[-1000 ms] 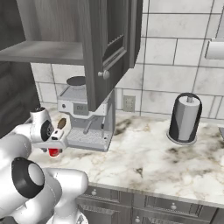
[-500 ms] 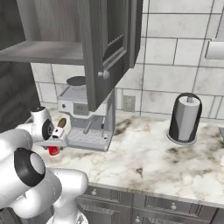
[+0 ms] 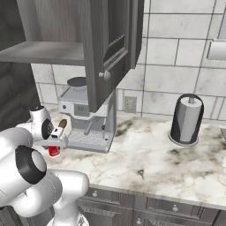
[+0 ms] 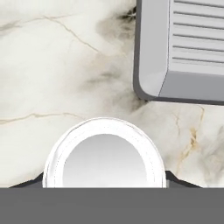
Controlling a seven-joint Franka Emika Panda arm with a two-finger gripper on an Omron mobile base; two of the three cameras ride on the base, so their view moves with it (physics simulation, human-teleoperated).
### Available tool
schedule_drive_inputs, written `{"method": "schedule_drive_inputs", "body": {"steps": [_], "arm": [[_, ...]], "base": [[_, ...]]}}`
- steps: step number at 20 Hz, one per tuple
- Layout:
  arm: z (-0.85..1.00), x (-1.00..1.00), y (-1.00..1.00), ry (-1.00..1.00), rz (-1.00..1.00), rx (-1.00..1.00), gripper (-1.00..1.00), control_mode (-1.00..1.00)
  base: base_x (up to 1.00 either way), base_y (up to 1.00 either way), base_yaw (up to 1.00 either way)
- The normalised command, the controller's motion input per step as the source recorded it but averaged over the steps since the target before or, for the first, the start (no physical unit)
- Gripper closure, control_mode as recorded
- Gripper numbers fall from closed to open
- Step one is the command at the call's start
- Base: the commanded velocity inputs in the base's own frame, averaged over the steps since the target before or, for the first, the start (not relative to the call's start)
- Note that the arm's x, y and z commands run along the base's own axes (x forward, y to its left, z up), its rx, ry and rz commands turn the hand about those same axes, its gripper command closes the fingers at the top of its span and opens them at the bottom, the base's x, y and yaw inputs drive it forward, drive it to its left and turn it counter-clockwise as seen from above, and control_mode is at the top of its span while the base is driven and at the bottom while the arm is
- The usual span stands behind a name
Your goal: Restock the canned food cabinet by taking the new fresh canned food from the counter and placing it in the cabinet. Then, take the old canned food from the cabinet and place it on the counter.
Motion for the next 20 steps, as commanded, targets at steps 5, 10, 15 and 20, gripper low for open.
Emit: {"method": "schedule_drive_inputs", "body": {"steps": [5,10,15,20], "arm": [[0.06,-0.38,0.00,-0.07,0.00,0.00,1.00,-1.00],[0.72,-0.98,0.03,-0.35,0.00,-0.04,1.00,-1.00],[1.00,-0.99,0.00,-0.46,0.00,-0.09,1.00,-1.00],[1.00,-0.77,0.00,-0.49,0.00,-0.12,1.00,-1.00]], "base": [[0.00,0.00,0.00],[0.00,0.00,0.00],[0.00,0.00,0.00],[0.00,0.00,0.00]]}}
